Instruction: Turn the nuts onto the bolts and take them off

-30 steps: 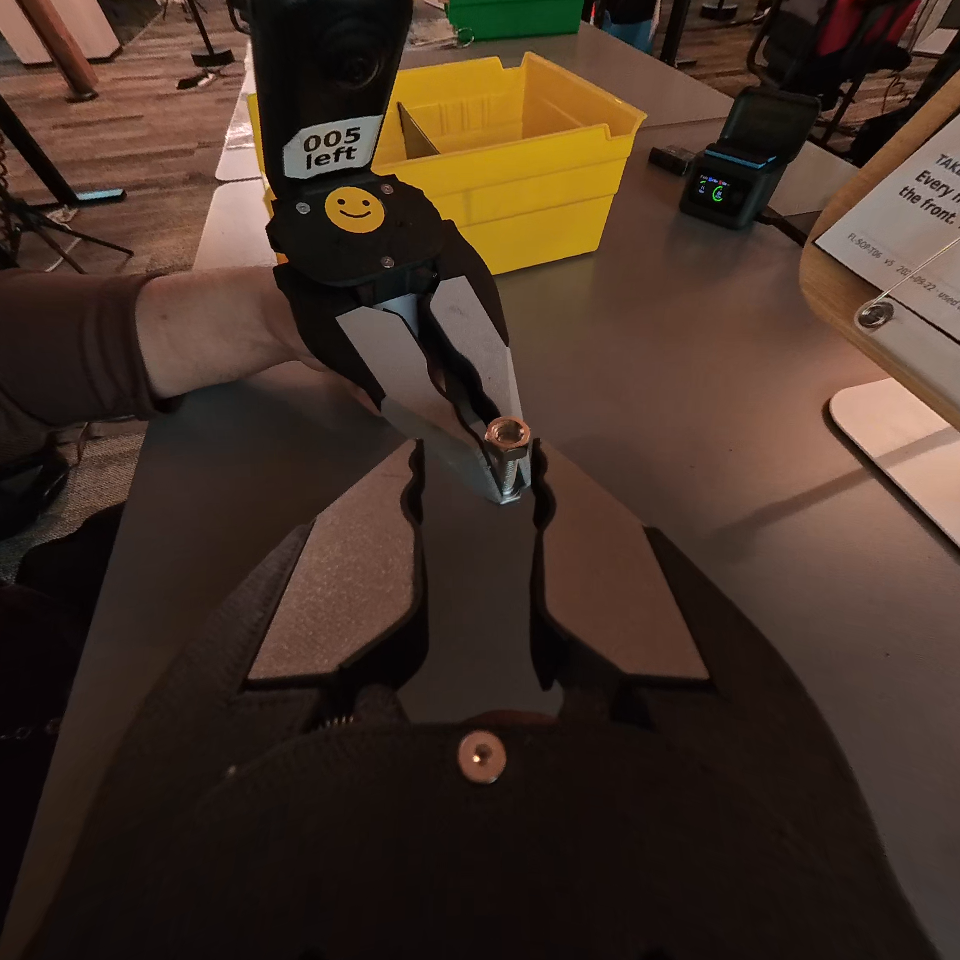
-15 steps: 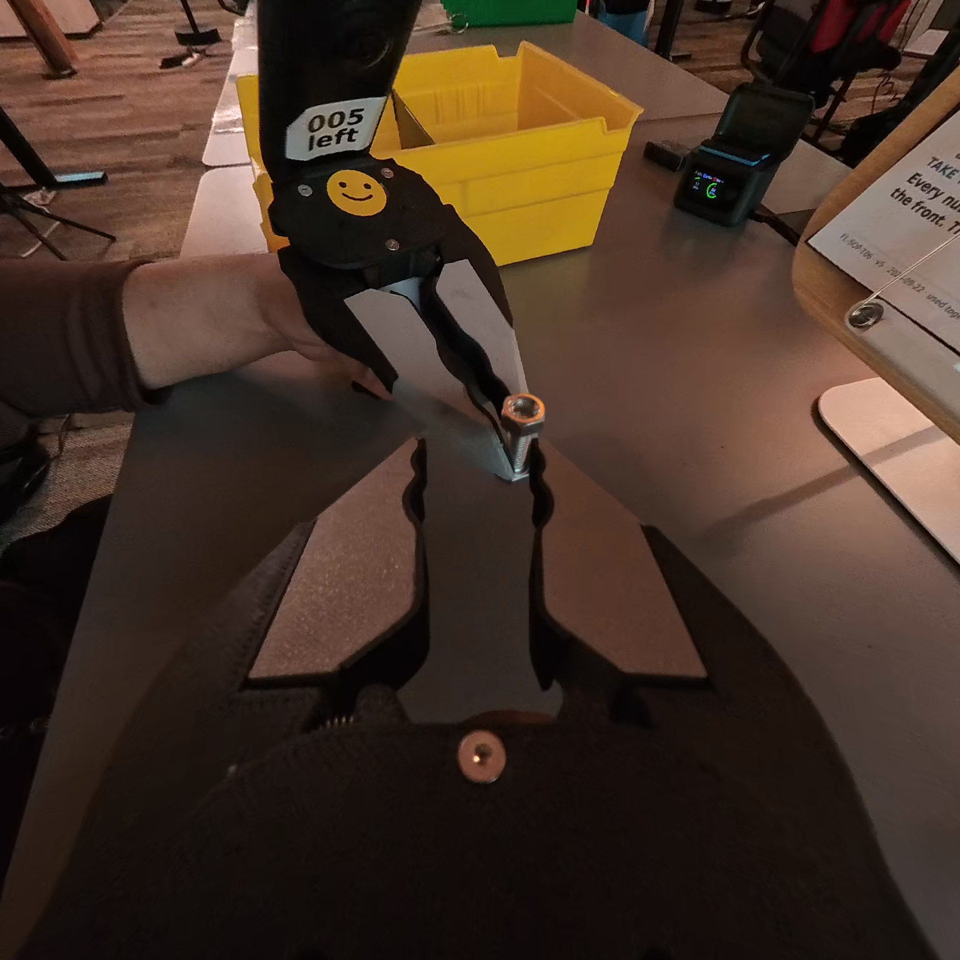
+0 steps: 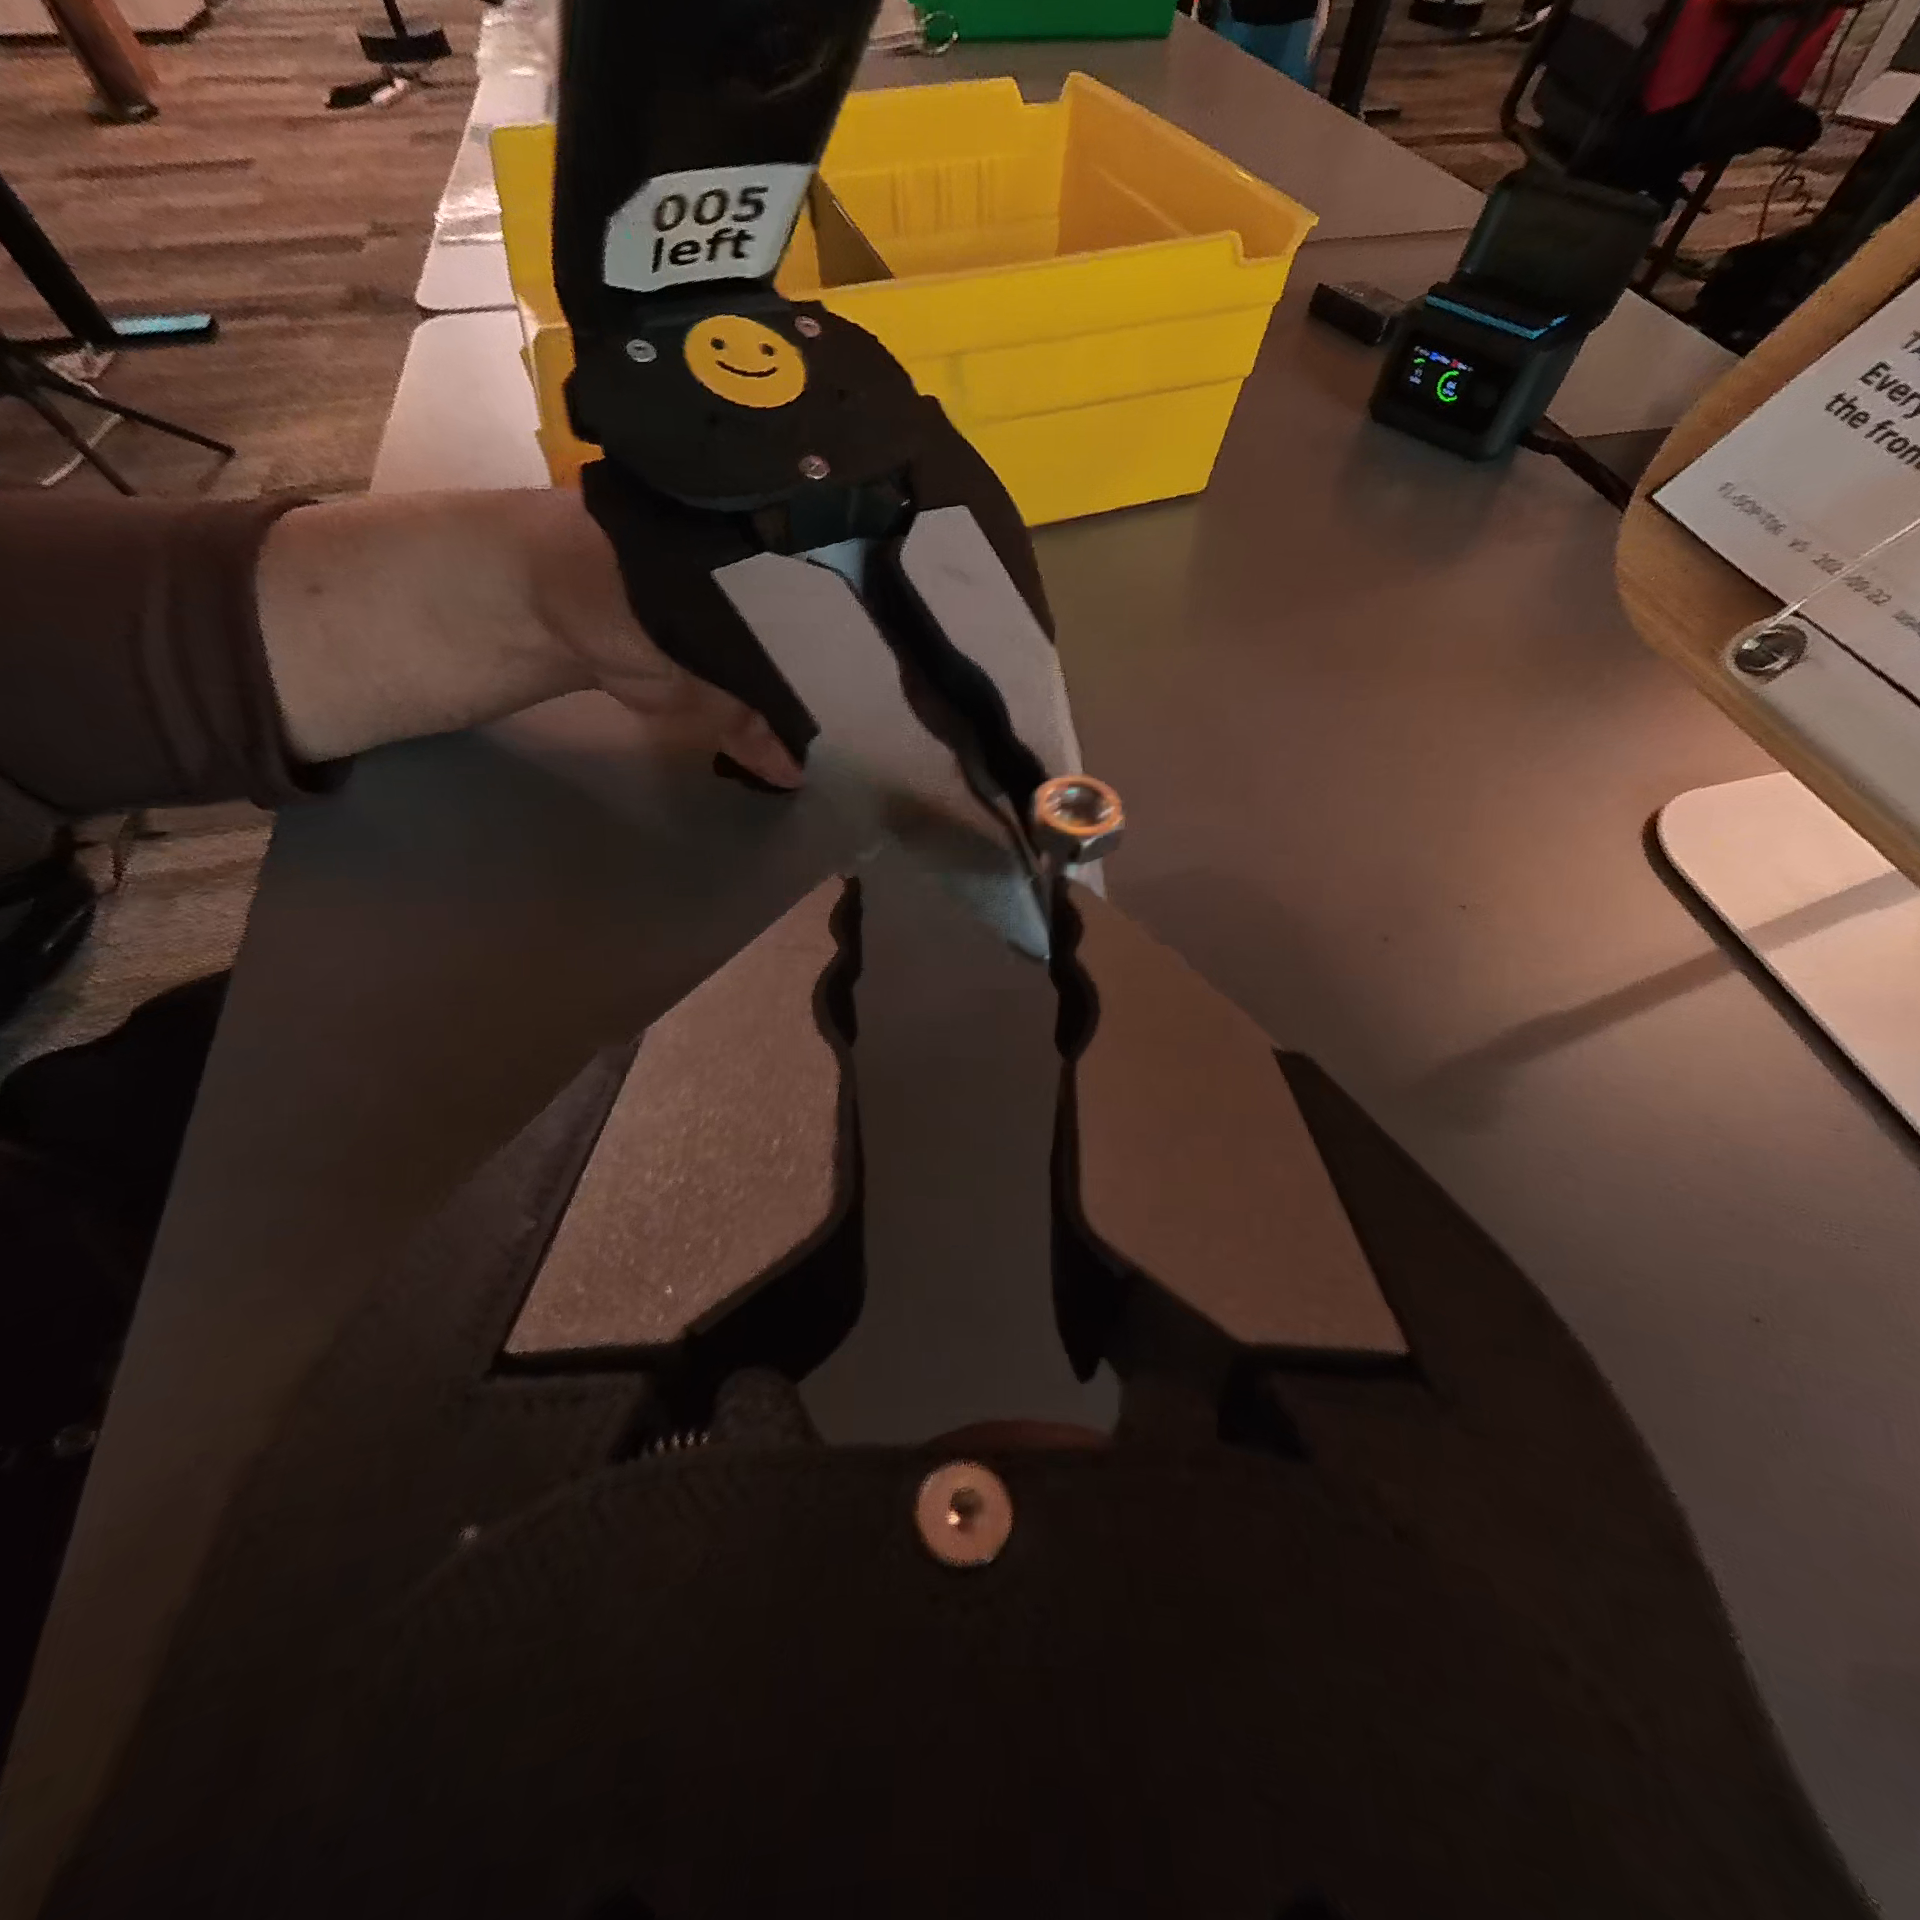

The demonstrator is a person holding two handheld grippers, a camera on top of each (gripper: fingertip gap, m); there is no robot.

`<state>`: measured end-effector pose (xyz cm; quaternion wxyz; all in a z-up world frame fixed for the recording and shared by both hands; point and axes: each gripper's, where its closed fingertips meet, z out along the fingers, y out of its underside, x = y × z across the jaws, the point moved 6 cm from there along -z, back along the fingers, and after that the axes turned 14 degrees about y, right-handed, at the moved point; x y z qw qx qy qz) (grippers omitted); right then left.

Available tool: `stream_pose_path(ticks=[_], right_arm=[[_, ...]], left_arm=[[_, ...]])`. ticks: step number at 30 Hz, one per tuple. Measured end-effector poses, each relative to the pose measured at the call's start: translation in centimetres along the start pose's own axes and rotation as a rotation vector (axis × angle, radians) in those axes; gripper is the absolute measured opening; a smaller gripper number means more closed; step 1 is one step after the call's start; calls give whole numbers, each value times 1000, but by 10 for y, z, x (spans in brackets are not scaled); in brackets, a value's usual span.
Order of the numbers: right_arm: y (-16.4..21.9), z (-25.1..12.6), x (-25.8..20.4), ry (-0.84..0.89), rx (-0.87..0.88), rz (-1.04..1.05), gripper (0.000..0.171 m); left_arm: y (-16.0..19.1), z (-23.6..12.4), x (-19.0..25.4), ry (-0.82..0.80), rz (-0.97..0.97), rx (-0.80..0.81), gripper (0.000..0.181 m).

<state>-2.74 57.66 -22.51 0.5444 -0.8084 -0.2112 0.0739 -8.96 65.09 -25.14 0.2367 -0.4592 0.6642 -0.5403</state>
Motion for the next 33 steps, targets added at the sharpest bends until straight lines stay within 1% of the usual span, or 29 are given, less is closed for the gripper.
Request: stream_pose_path(ticks=[3, 5, 8, 10, 11, 13, 14, 15, 16, 18, 20, 22, 24, 26, 28, 29, 30, 31, 33], right_arm=[[0, -1, 3, 12, 1, 8, 30], [0, 0, 5, 25, 2, 23, 35], [0, 2, 4, 6, 8, 53, 42], [-1, 2, 1, -16, 16, 53, 41], [-1, 2, -1, -27, 15, 45, 39], [-1, 2, -1, -5, 8, 30, 41], [-2, 1, -1, -9, 7, 23, 36], [-2, -1, -2, -26, 13, 22, 27], [-3, -2, -1, -32, 21, 31, 25], [-4, -2, 2, -16, 25, 50, 30], [-3, -1, 5, -5, 24, 69, 39], [-3, 0, 4, -11, 28, 80, 43], [-5, 0, 1, -44, 41, 89, 47], [-6, -2, -2, -75, 46, 96, 38], [-7, -3, 1, -46, 46, 84, 44], [-7, -5, 2, -48, 51, 79, 36], [-8, -9, 0, -93, 67, 79, 13], [-11, -11, 1, -105, 90, 103, 13], [-12, -10, 9, -61, 95, 155, 33]], left_arm=[[0, -4, -3, -13, -17, 10, 7], [0, 0, 1, 1, 13, -10, 7], [1, 8, 13, 71, 50, -27, 7], [-1, 10, 18, 119, 40, -4, 8], [-2, 9, 17, 119, 30, 7, 8], [-3, 3, 9, 76, 6, 30, 7], [-4, -1, 4, 43, -12, 49, 7], [-6, -5, -1, 18, -31, 69, 7], [-7, -9, -4, 6, -45, 84, 7], [-8, -12, -3, 10, -41, 96, 7], [-9, -8, 4, 42, -10, 79, 8], [-7, 0, 14, 100, 30, 42, 8], [-6, 7, 23, 174, 34, 40, 8], [-6, 8, 20, 175, -7, 62, 8], [-6, 3, 11, 129, -35, 79, 8], [-7, -1, 6, 93, -40, 89, 8], [-8, -5, 3, 64, -44, 99, 8], [-9, -8, 2, 59, -46, 107, 8], [-11, -8, 5, 80, -35, 114, 8]])
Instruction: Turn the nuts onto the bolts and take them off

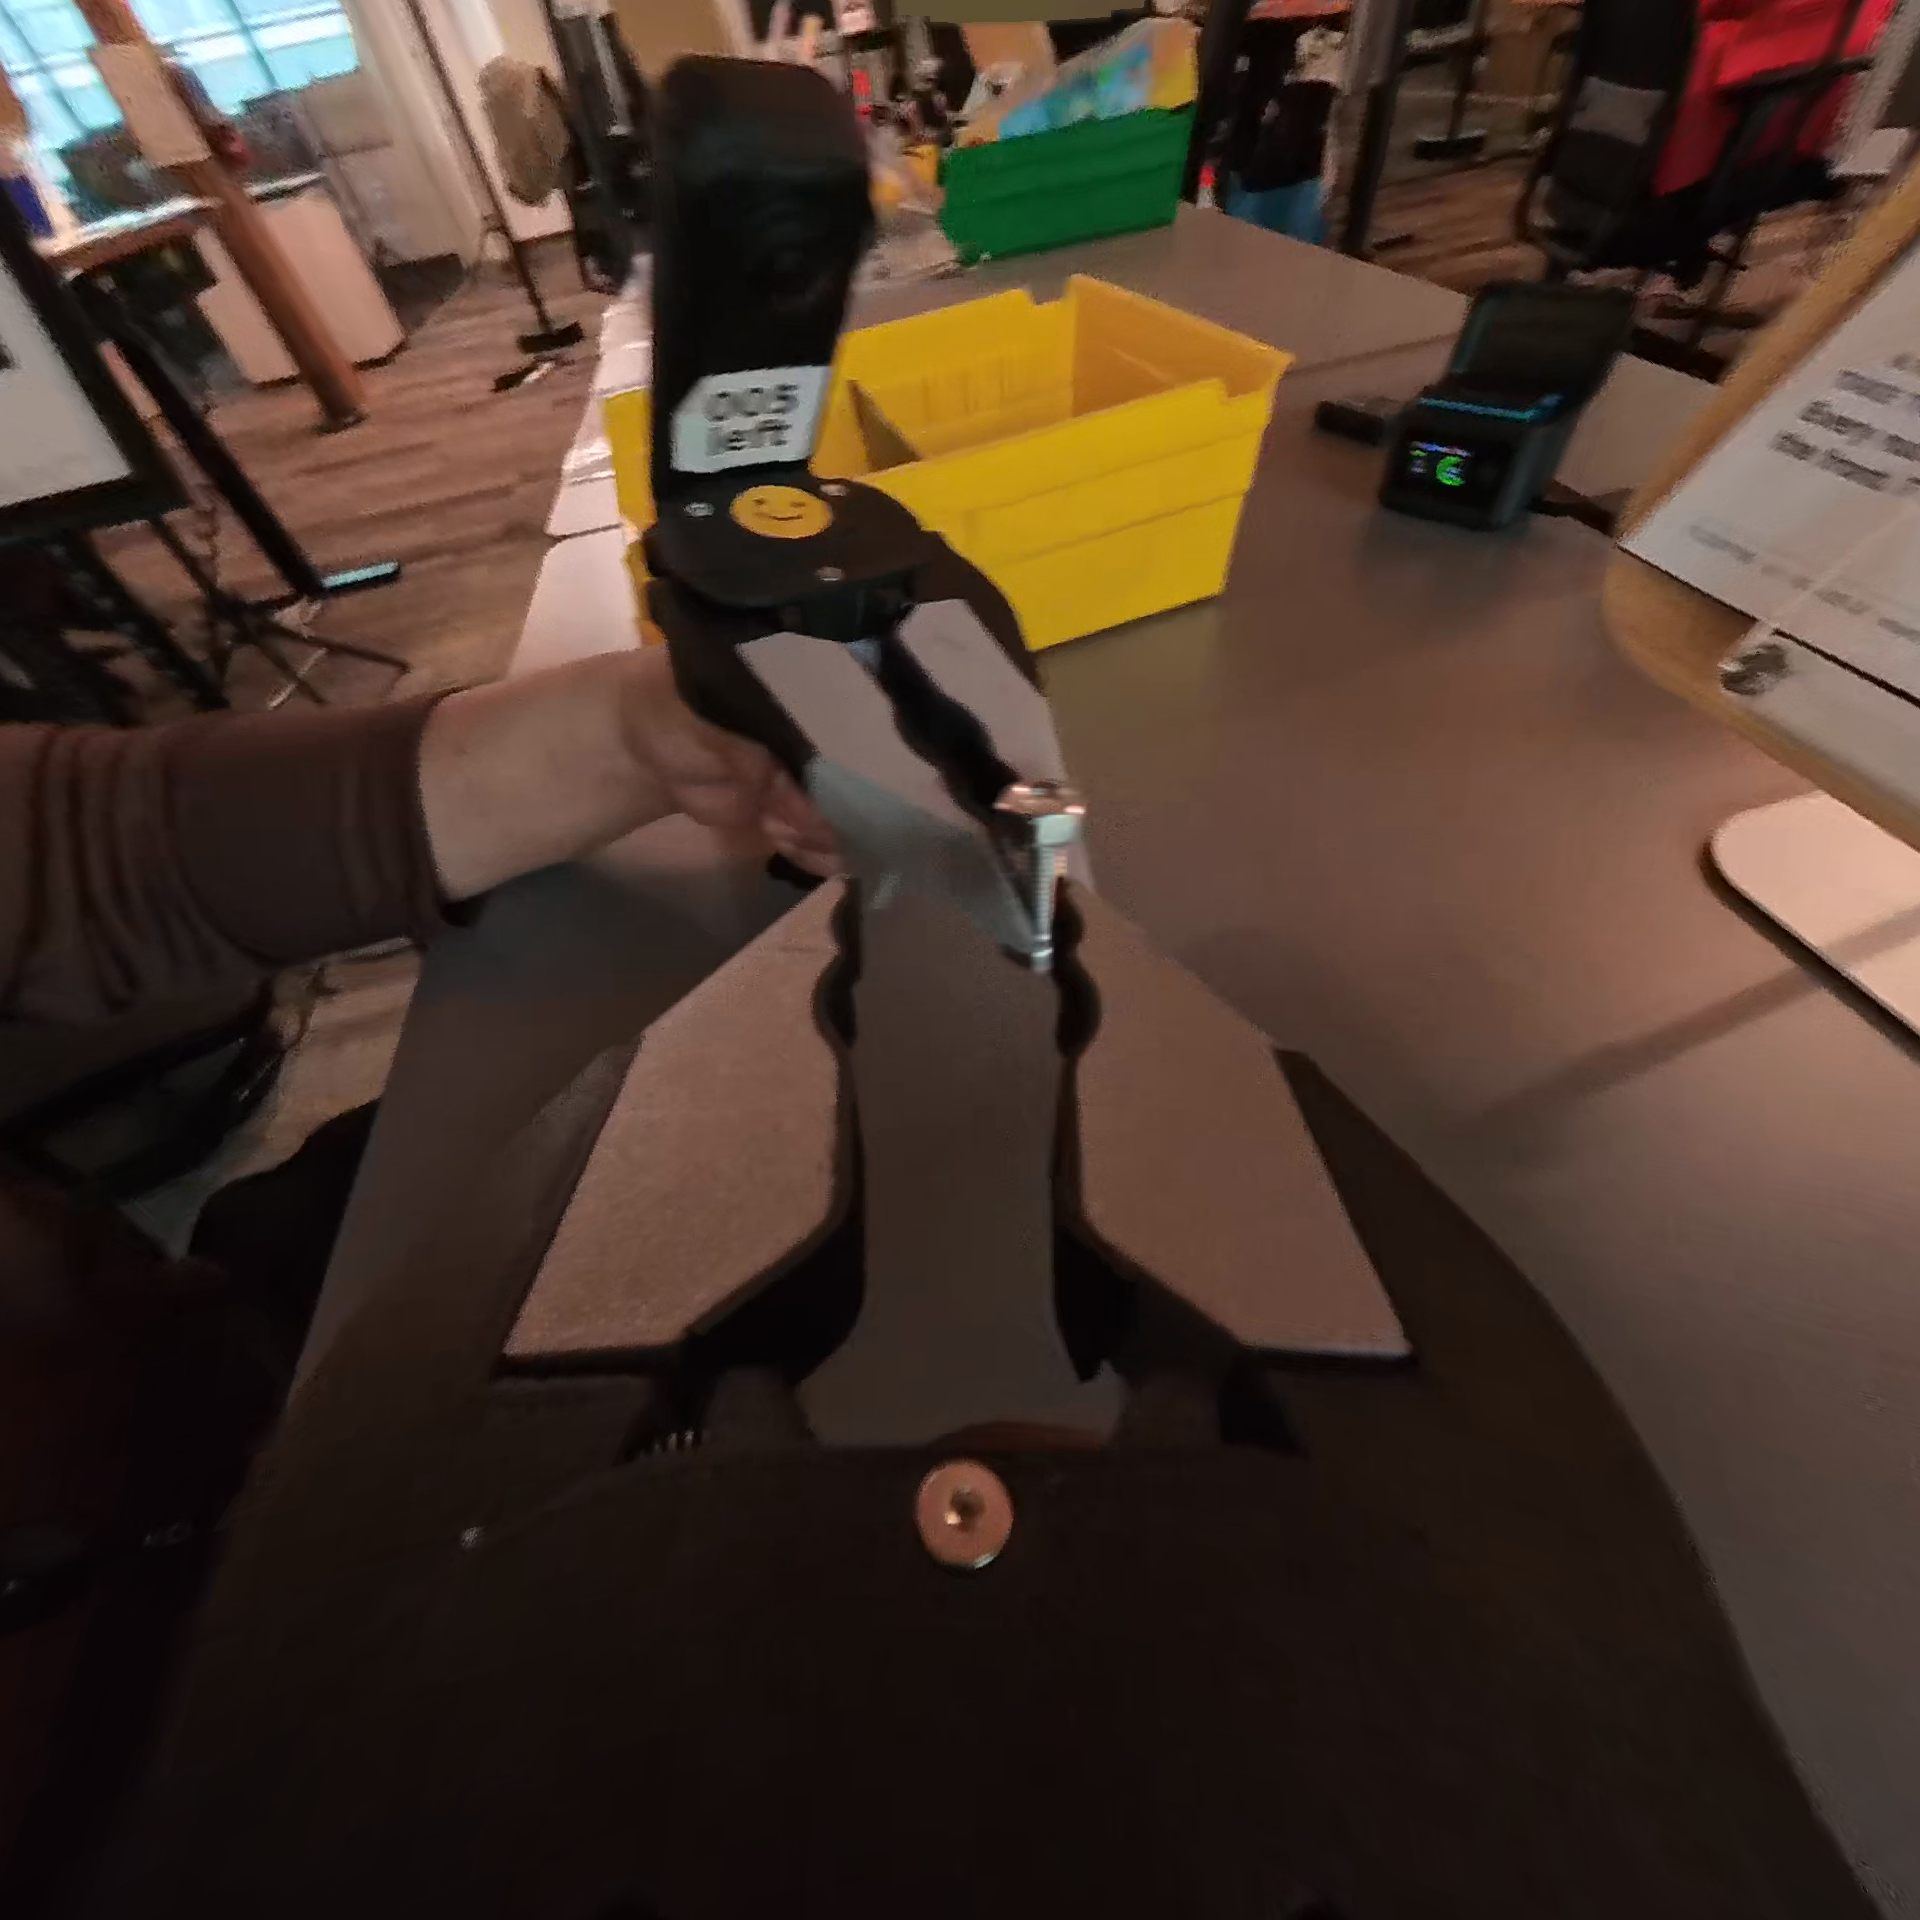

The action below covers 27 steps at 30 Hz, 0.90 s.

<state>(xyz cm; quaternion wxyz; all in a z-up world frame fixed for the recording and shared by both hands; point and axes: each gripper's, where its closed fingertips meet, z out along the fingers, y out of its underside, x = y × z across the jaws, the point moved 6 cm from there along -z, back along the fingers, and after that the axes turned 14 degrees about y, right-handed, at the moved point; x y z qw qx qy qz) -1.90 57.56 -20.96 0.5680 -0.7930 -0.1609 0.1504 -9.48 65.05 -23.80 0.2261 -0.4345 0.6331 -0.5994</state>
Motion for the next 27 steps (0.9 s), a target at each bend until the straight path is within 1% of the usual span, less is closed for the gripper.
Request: stream_pose_path(ticks=[1, 2, 5, 7, 8, 9, 10, 11, 13, 14, 15, 18, 20, 21, 22, 23, 24, 25, 27], right_arm=[[1, 1, 5, 35, -10, 14, 45], [3, 3, 6, 49, -17, 19, 50], [6, 7, 0, -6, -32, 33, 51], [6, 8, -8, -54, -24, 20, 48], [6, 8, -7, -33, -28, 4, 50], [6, 6, -5, -13, -29, -16, 46], [5, 3, -8, -54, -27, -36, 14], [3, 0, -9, -81, -4, -23, 6], [-1, -1, -1, -33, 17, 33, 28], [-1, 0, 3, -4, 16, 52, 43], [0, 1, 7, 23, 16, 62, 52], [2, 3, 7, 19, 9, 76, 54], [3, 5, 2, -17, 6, 81, 48], [4, 6, -1, -43, -5, 79, 46], [5, 6, -3, -68, -21, 76, 48], [5, 4, -5, -80, -21, 64, 45], [2, -1, -9, -139, 2, 44, 13], [-2, -5, -11, -175, 39, 57, 2], [-9, -7, -2, -124, 78, 120, 27]], left_arm=[[0, 2, 3, 13, 10, -8, 8], [2, 5, 5, 29, 19, -22, 8], [5, 14, 12, 90, 14, -30, 8], [5, 14, 9, 68, -2, -27, 8], [5, 11, 5, 43, -12, -21, 8], [3, 7, -1, 8, -27, -2, 8], [1, 1, -7, -33, -47, 31, 8], [-1, -5, -11, -58, -68, 62, 8], [-3, -12, -13, -64, -81, 83, 7], [-3, -10, -11, -55, -70, 67, 8], [-2, -7, -8, -41, -51, 45, 8], [3, 9, 6, 41, -6, -18, 8], [4, 14, 9, 67, -14, -19, 8], [4, 13, 7, 56, -21, -5, 8], [2, 10, 4, 39, -30, 17, 8], [0, 6, 0, 12, -44, 45, 8], [-3, 0, -6, -31, -61, 76, 8], [-4, -5, -11, -66, -73, 94, 8], [-5, -10, -11, -56, -65, 97, 8]])
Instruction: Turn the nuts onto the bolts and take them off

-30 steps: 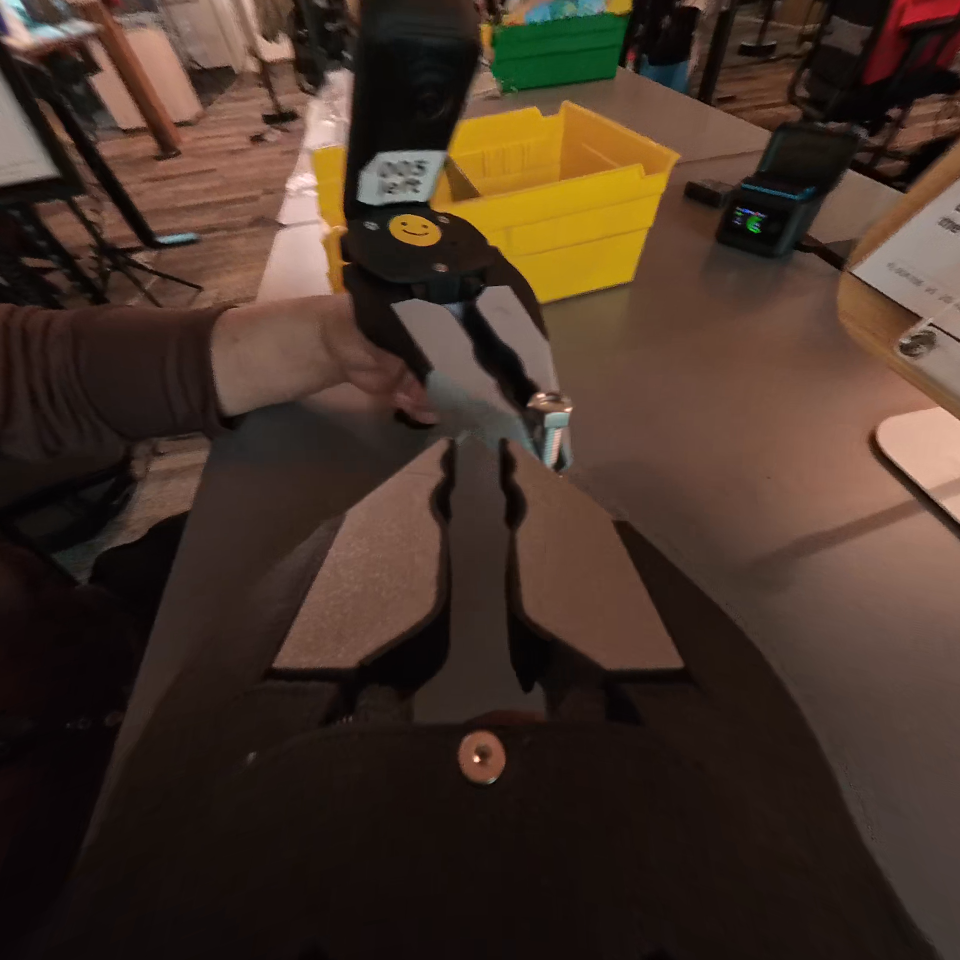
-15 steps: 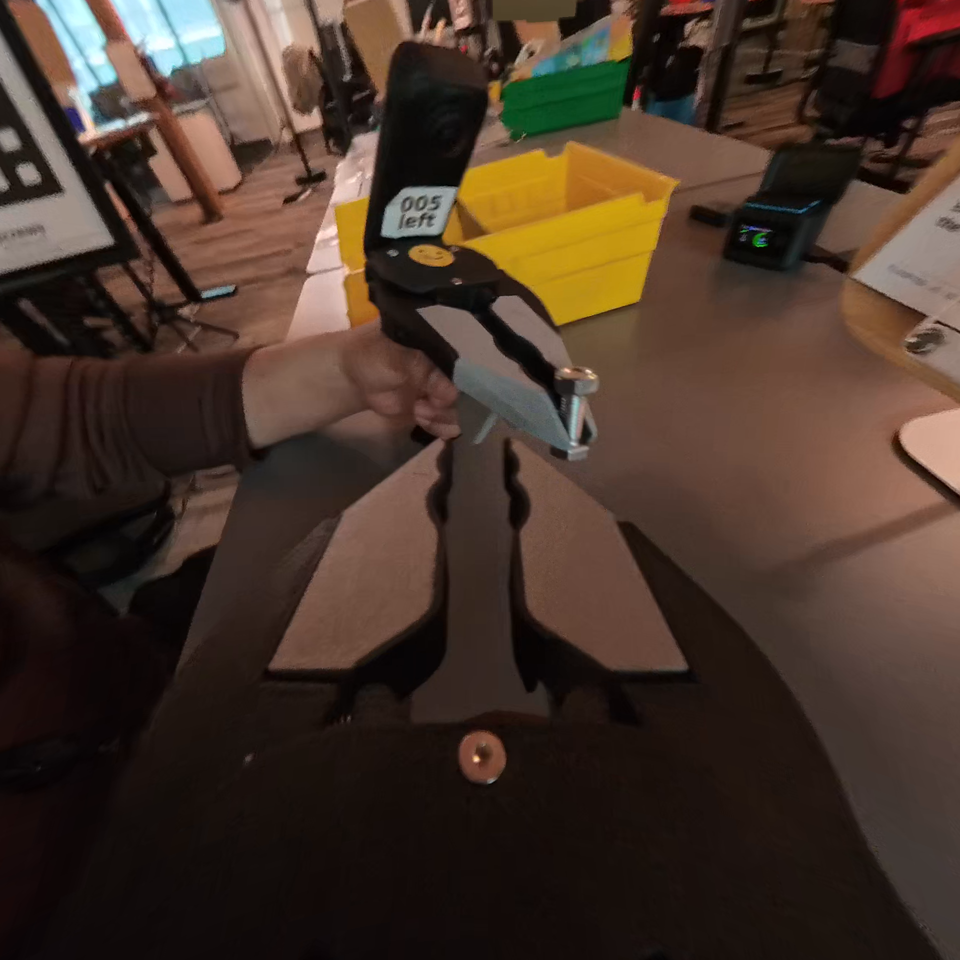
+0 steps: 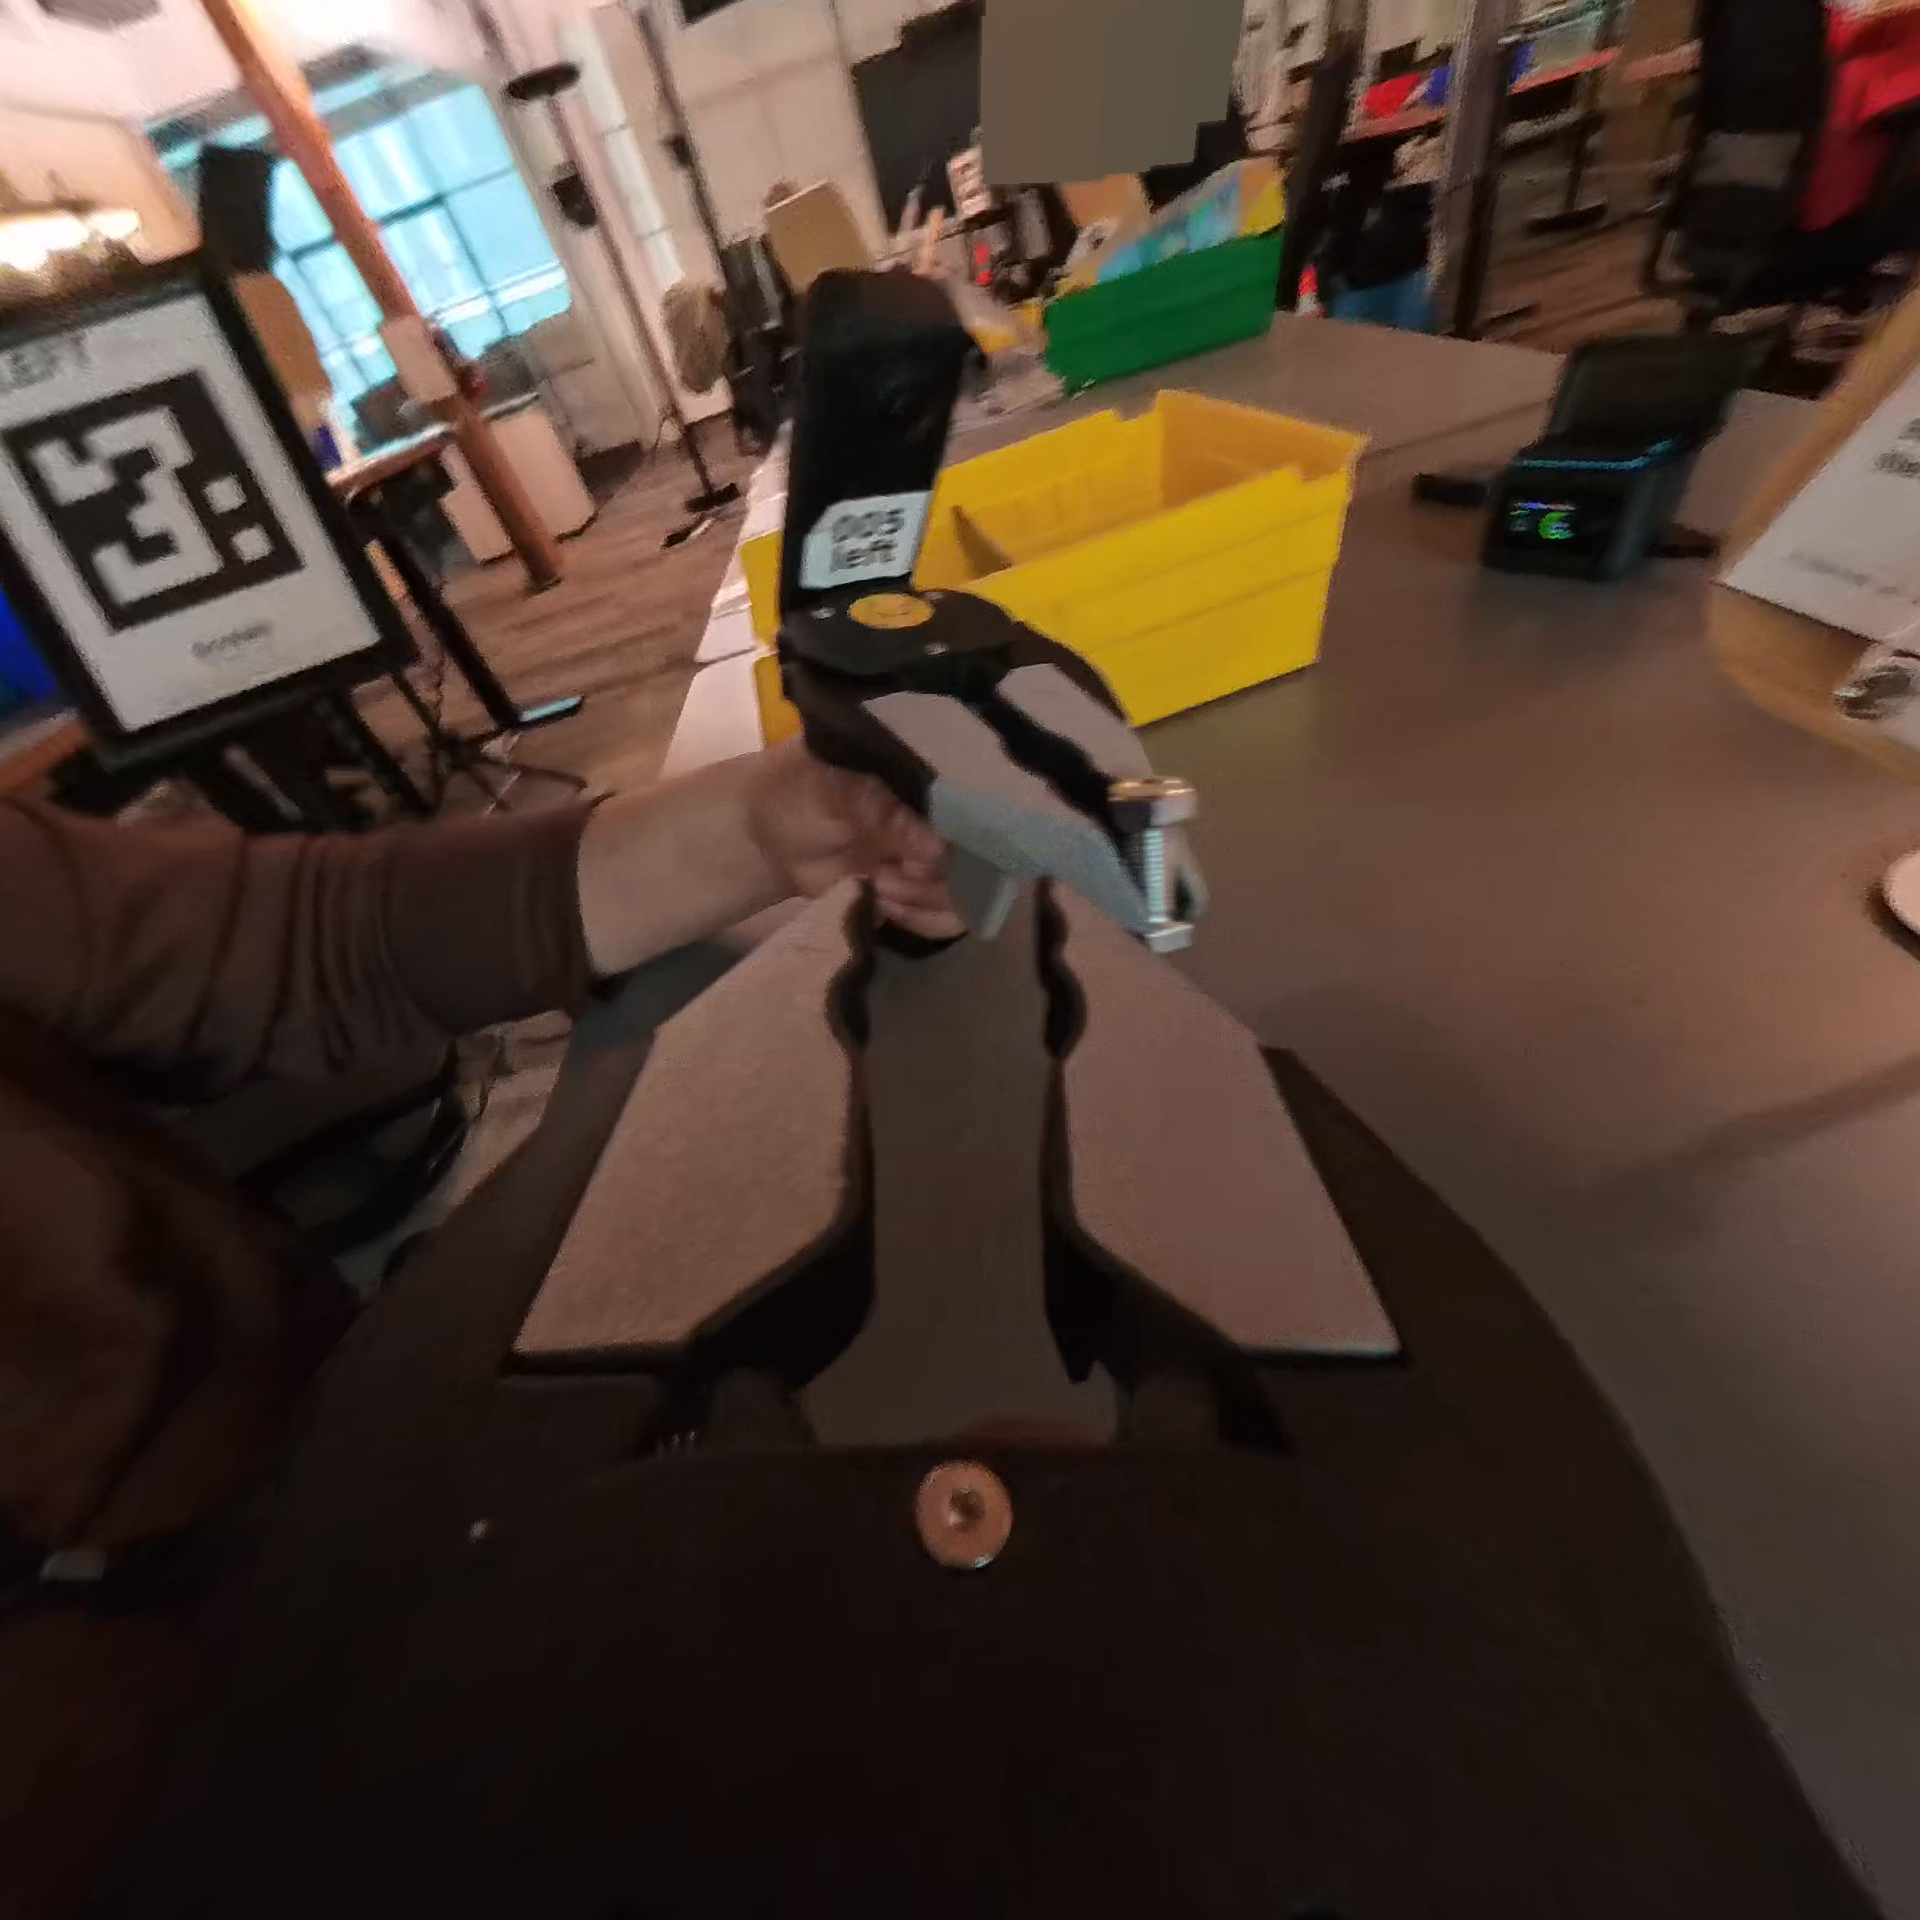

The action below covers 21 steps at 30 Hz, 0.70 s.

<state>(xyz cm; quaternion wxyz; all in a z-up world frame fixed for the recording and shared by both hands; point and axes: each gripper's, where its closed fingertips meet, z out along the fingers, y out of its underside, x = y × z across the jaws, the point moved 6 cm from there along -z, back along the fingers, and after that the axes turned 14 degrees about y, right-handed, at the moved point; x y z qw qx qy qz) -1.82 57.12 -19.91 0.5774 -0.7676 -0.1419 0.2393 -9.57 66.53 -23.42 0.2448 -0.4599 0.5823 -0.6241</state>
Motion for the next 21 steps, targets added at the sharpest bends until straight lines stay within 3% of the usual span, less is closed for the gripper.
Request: stream_pose_path(ticks=[2, 6, 8, 10, 11, 12, 14, 16, 17, 21], right_arm=[[1, 2, 11, 82, -8, 26, 56], [9, 10, 8, 36, -29, 41, 54], [10, 11, -1, -29, -35, 20, 44], [9, 10, -3, -14, -49, -11, 50], [8, 7, 0, 16, -45, -34, 47], [6, 1, 0, 1, -38, -55, 23], [-3, -9, -4, -100, 29, -1, 5], [-9, -10, 6, -62, 67, 95, 39], [-8, -8, 10, -38, 61, 112, 49], [3, 2, 15, 54, -6, 68, 42]], left_arm=[[1, 6, 11, 86, 9, -11, 7], [10, 24, 30, 194, 38, -84, 8], [8, 27, 31, 214, 10, -56, 8], [5, 23, 24, 180, -13, -12, 8], [2, 19, 20, 157, -20, 11, 8], [-1, 15, 15, 118, -27, 41, 8], [-4, 5, 5, 66, -56, 76, 7], [-3, 3, 4, 83, -66, 68, 7], [-2, 4, 6, 91, -60, 60, 7], [4, 18, 22, 181, -25, -14, 8]])
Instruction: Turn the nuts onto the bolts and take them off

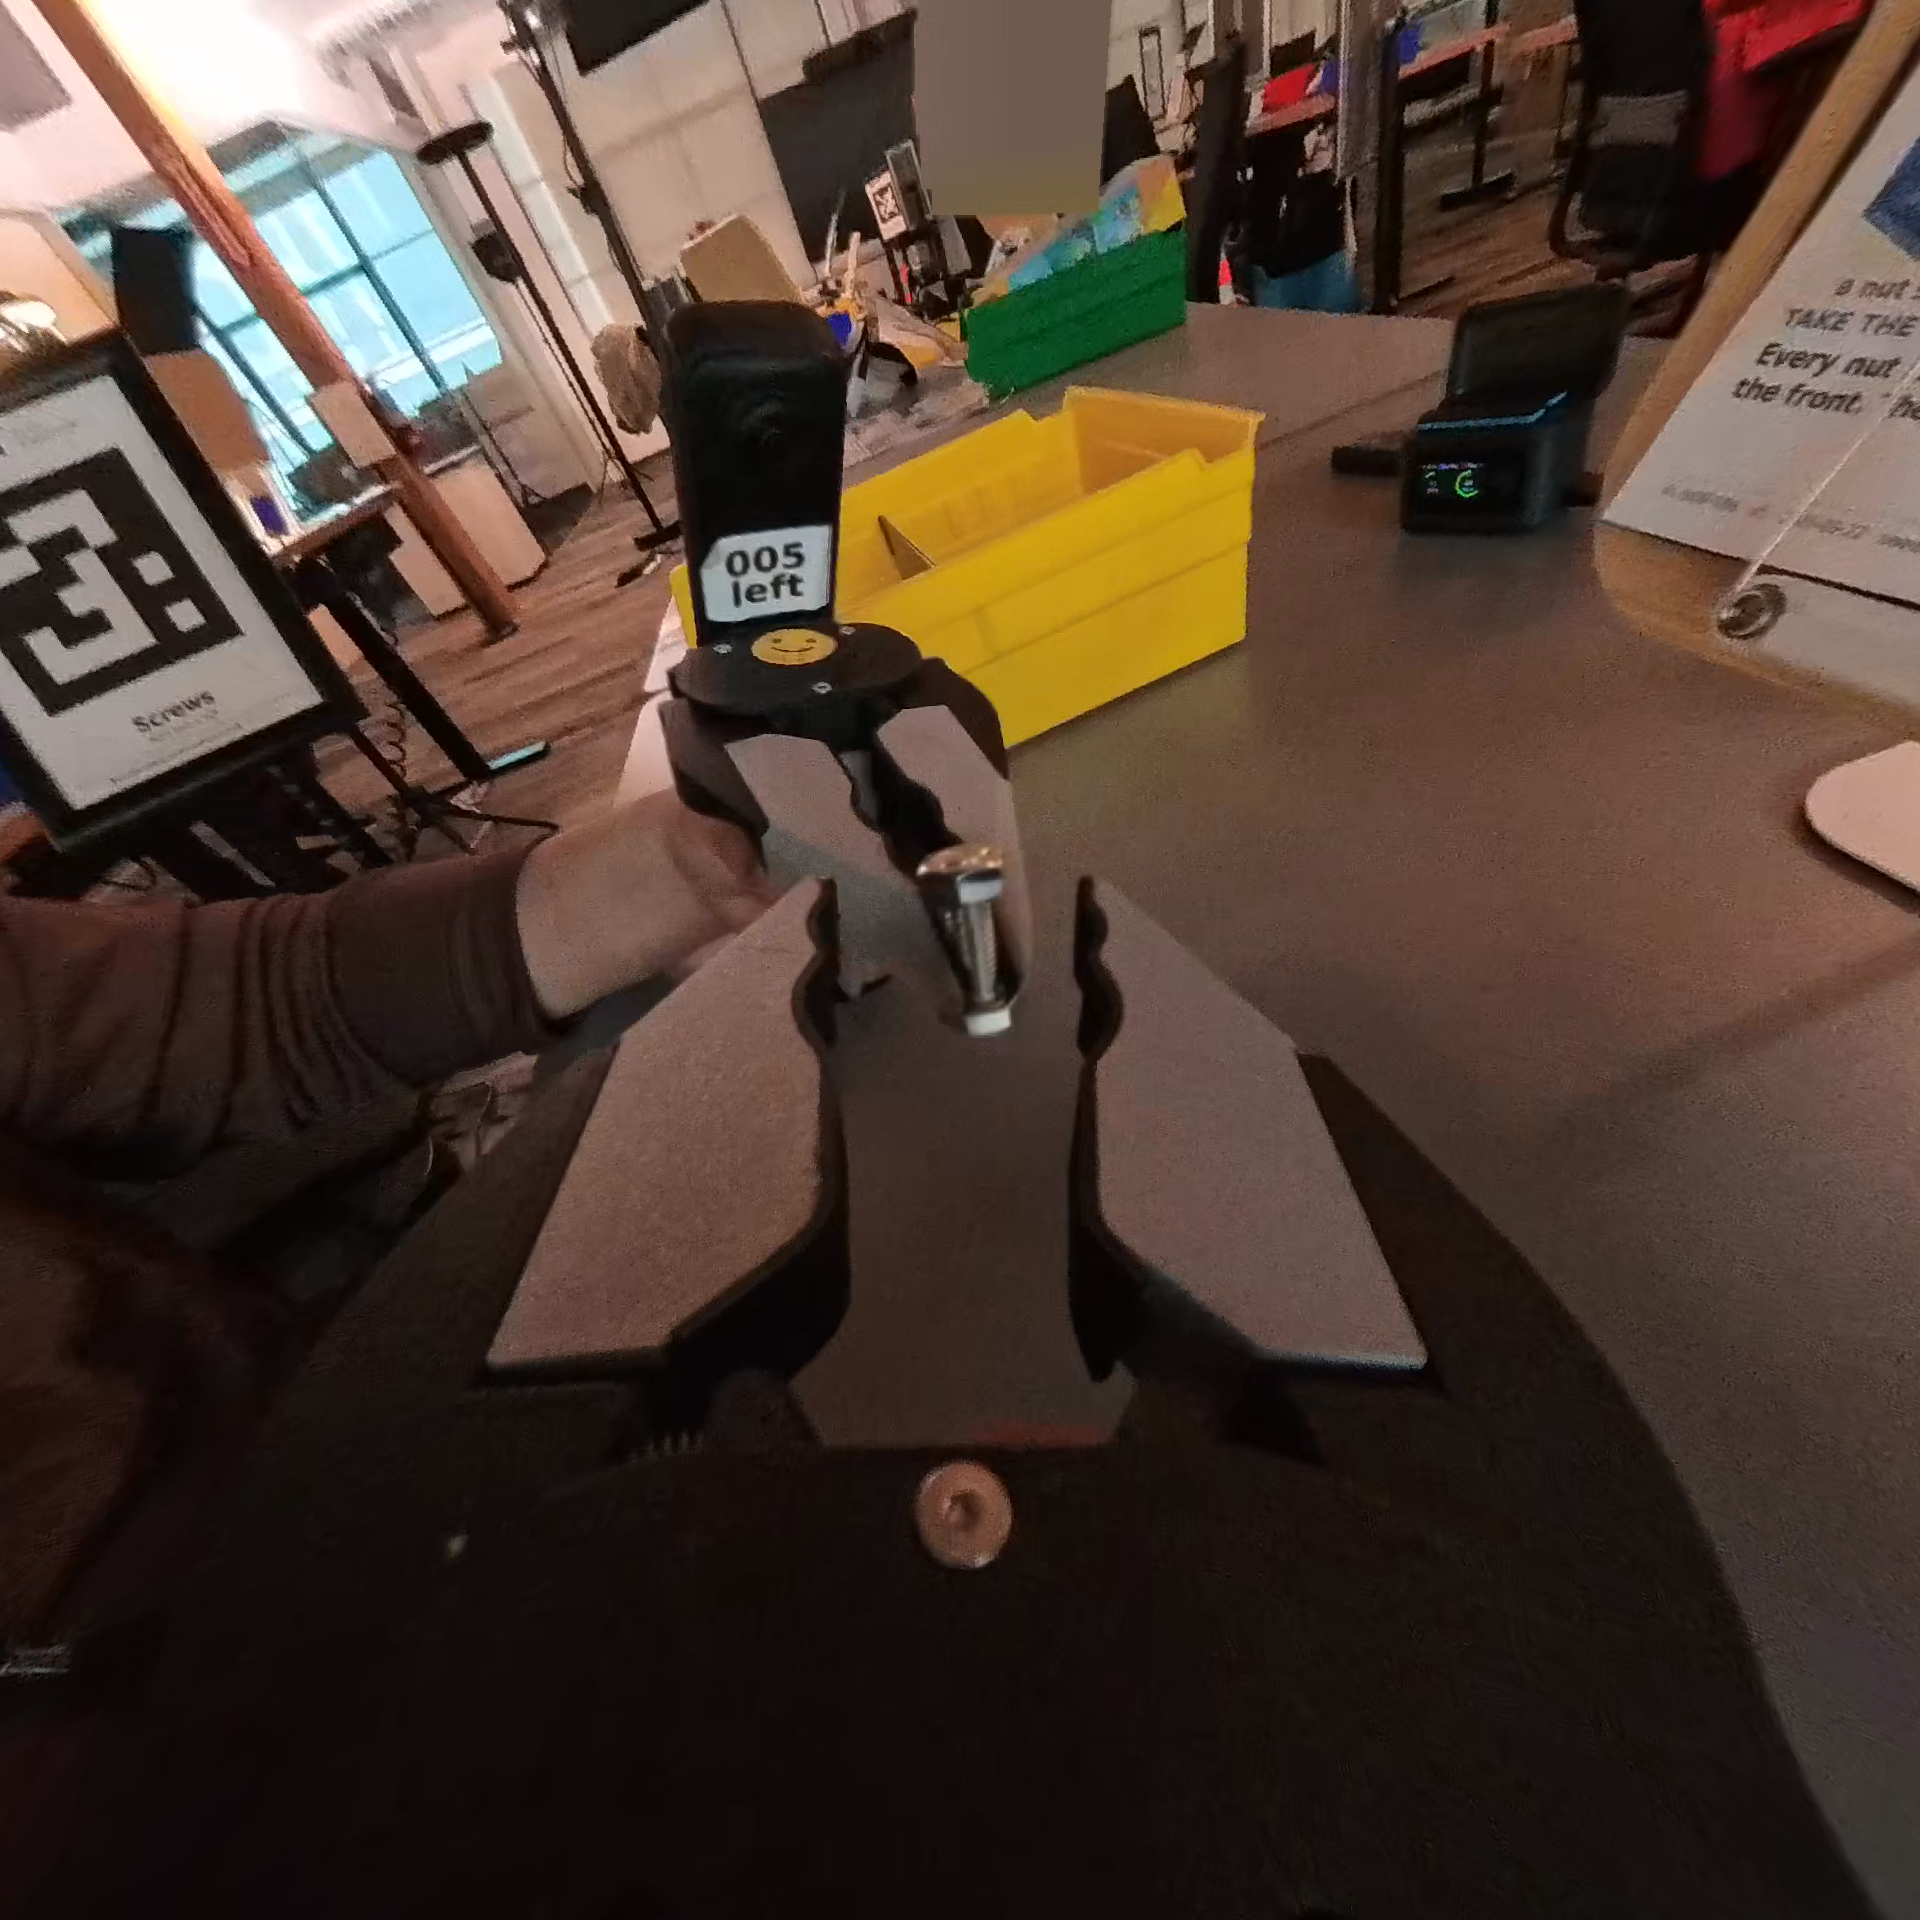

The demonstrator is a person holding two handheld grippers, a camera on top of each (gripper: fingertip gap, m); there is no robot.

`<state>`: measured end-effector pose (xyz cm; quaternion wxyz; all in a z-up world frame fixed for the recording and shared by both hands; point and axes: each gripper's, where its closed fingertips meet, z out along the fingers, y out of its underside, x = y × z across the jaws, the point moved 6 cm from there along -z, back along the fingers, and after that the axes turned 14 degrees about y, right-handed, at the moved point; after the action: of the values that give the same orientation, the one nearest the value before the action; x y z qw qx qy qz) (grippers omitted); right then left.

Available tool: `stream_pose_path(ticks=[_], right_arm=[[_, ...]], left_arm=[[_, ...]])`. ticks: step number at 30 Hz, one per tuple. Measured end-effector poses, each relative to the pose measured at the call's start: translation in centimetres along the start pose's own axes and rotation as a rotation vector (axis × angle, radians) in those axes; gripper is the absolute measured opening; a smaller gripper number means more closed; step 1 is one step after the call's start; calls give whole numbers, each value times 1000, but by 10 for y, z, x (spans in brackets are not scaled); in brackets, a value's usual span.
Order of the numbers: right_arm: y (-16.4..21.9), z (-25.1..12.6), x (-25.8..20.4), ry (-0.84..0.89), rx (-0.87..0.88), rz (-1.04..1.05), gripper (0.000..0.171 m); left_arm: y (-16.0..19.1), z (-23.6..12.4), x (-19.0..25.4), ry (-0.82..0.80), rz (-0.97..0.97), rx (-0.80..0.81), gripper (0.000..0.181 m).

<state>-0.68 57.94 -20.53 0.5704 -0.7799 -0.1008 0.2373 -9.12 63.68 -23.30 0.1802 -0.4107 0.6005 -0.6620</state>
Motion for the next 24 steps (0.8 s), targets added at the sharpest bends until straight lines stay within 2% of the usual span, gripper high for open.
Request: stream_pose_path(ticks=[5, 12, 17, 24], right_arm=[[8, 6, -10, -7, -45, -86, 14], [3, 4, -3, 82, -15, -115, 14], [0, 1, -1, 43, 12, -36, 14], [-1, 2, -2, 56, 33, -29, 14]], left_arm=[[4, 8, 7, 54, 9, -38, 8], [0, 2, -1, -15, -2, -1, 10], [-4, -1, -1, -39, 7, 16, 20], [-4, 3, 1, 1, -20, 33, 22]])
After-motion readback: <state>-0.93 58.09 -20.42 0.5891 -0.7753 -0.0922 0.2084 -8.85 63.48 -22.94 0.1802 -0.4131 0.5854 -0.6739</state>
